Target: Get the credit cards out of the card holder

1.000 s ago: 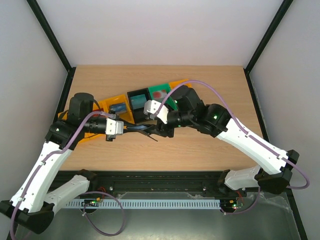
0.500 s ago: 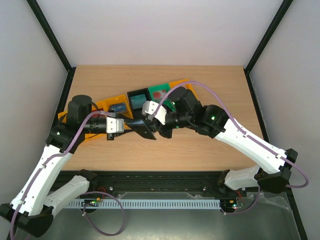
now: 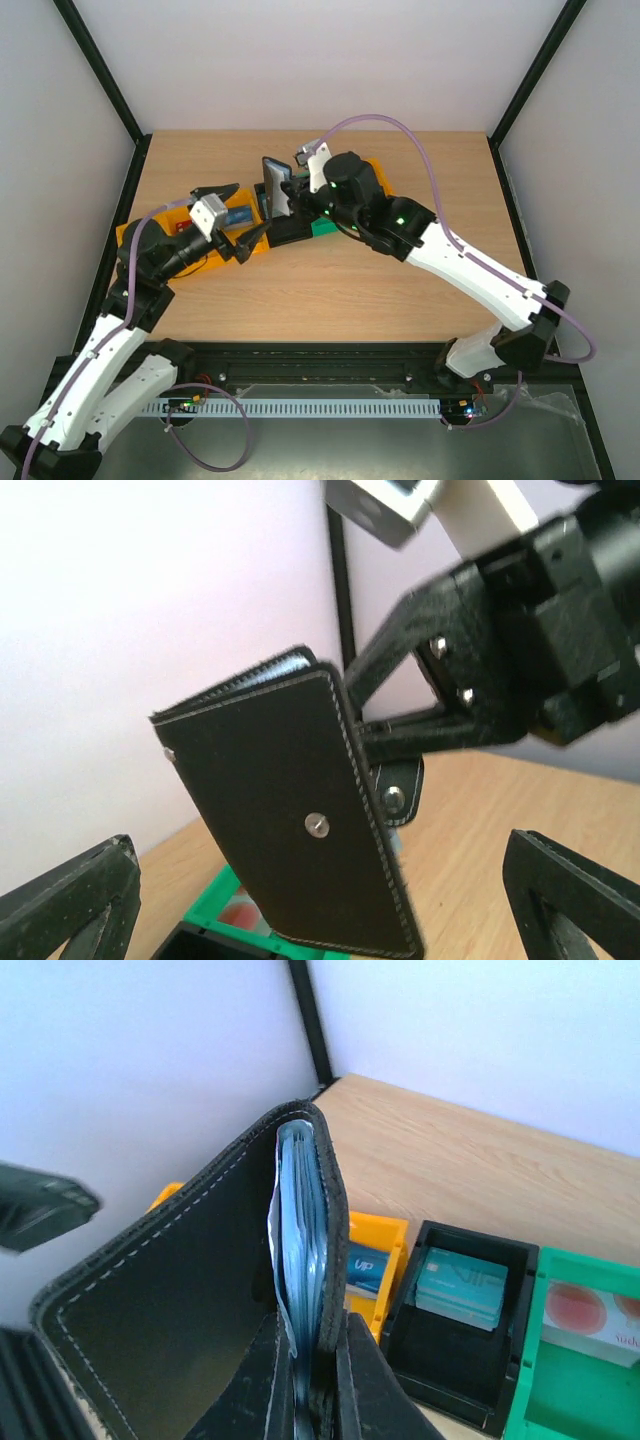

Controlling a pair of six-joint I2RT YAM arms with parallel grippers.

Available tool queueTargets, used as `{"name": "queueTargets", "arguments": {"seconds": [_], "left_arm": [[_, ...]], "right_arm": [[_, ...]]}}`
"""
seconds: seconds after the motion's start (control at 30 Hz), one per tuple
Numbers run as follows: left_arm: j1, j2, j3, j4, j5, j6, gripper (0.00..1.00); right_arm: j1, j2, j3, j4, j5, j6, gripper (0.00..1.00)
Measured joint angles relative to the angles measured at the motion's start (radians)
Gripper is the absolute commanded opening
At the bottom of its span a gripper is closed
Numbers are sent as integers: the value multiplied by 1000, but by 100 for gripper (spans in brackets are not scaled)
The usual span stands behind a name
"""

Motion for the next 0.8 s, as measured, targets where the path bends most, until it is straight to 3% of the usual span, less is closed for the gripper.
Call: {"name": "queueTargets", "arguments": {"seconds": [0.33,0.7,0.8], "left_arm": [[0,143,39,51,-204,-200,99],[-5,188,40,75,-174,-232,100],[-5,197,40,73,-193,-233,87]], "right_arm": [[14,106,94,-5,93,114,2],[16,167,222,-37,54,87,2],[16,181,230,-53,11,66,2]]}}
